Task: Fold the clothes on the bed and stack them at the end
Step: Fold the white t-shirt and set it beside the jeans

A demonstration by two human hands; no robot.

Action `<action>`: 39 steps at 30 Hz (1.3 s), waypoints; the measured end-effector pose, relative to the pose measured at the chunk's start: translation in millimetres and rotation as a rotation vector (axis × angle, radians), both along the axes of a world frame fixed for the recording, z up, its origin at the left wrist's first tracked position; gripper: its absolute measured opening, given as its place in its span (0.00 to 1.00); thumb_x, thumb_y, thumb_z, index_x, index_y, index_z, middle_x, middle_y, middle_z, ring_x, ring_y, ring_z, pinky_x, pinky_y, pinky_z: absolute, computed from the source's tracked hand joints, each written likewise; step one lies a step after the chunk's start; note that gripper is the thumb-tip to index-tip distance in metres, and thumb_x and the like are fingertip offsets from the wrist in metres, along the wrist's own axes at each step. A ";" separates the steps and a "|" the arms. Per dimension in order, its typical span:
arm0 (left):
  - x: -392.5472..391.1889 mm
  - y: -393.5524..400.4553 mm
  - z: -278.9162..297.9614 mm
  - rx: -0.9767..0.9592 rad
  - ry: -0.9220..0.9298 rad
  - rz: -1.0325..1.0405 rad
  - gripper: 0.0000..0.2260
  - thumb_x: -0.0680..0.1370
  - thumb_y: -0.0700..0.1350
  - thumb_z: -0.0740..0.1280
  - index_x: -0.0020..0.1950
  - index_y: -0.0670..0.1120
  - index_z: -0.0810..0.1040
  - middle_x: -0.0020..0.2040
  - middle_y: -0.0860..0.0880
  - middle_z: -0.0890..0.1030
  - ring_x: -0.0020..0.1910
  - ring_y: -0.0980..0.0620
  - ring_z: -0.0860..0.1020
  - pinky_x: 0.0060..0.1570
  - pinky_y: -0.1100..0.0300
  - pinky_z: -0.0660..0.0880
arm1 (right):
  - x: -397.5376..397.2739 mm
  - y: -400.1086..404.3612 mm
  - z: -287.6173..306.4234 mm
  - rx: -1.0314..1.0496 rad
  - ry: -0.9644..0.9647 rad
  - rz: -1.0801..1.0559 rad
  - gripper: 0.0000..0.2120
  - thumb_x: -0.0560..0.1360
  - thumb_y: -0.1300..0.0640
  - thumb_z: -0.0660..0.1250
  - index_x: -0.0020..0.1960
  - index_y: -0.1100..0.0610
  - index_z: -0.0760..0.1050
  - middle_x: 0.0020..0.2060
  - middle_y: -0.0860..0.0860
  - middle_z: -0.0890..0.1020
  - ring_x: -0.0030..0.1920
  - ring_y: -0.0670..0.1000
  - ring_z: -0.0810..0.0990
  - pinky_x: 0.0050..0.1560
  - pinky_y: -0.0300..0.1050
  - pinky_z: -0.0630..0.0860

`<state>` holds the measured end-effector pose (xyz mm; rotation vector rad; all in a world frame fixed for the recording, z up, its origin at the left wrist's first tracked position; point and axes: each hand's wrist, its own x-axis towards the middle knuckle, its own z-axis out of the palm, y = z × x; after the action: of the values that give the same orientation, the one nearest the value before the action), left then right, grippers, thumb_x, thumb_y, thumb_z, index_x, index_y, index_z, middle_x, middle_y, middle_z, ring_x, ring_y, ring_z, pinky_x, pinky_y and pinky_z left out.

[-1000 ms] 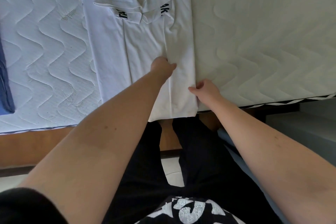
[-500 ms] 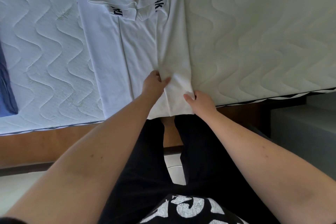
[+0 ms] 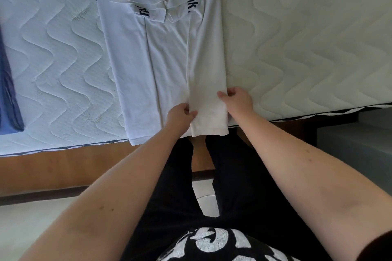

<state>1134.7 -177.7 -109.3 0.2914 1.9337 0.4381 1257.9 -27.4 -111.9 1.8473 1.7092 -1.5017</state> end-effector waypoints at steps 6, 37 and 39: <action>6.0 -6.8 -4.4 -0.039 0.070 -0.072 0.09 0.77 0.50 0.69 0.52 0.46 0.78 0.40 0.52 0.80 0.46 0.49 0.80 0.49 0.52 0.78 | 9.8 -5.1 6.2 0.167 -0.190 0.143 0.13 0.78 0.42 0.64 0.47 0.53 0.73 0.41 0.49 0.79 0.45 0.54 0.78 0.41 0.46 0.68; -103.6 142.1 -0.3 0.147 0.299 0.109 0.08 0.80 0.52 0.66 0.49 0.48 0.76 0.39 0.54 0.78 0.39 0.53 0.77 0.36 0.61 0.72 | -83.2 81.5 -1.4 0.304 -0.009 0.209 0.15 0.78 0.51 0.67 0.60 0.60 0.75 0.52 0.55 0.83 0.56 0.56 0.79 0.47 0.40 0.67; -113.4 152.5 -1.0 0.095 0.342 0.030 0.09 0.79 0.50 0.66 0.43 0.48 0.74 0.33 0.54 0.74 0.37 0.52 0.75 0.33 0.61 0.68 | -93.4 88.3 -2.1 0.285 -0.048 0.240 0.14 0.78 0.49 0.66 0.56 0.59 0.75 0.50 0.54 0.82 0.54 0.56 0.79 0.44 0.39 0.64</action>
<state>1021.3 -25.2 -110.2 0.4208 2.2558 0.5271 1164.6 61.0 -114.0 1.7071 2.1251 -1.1632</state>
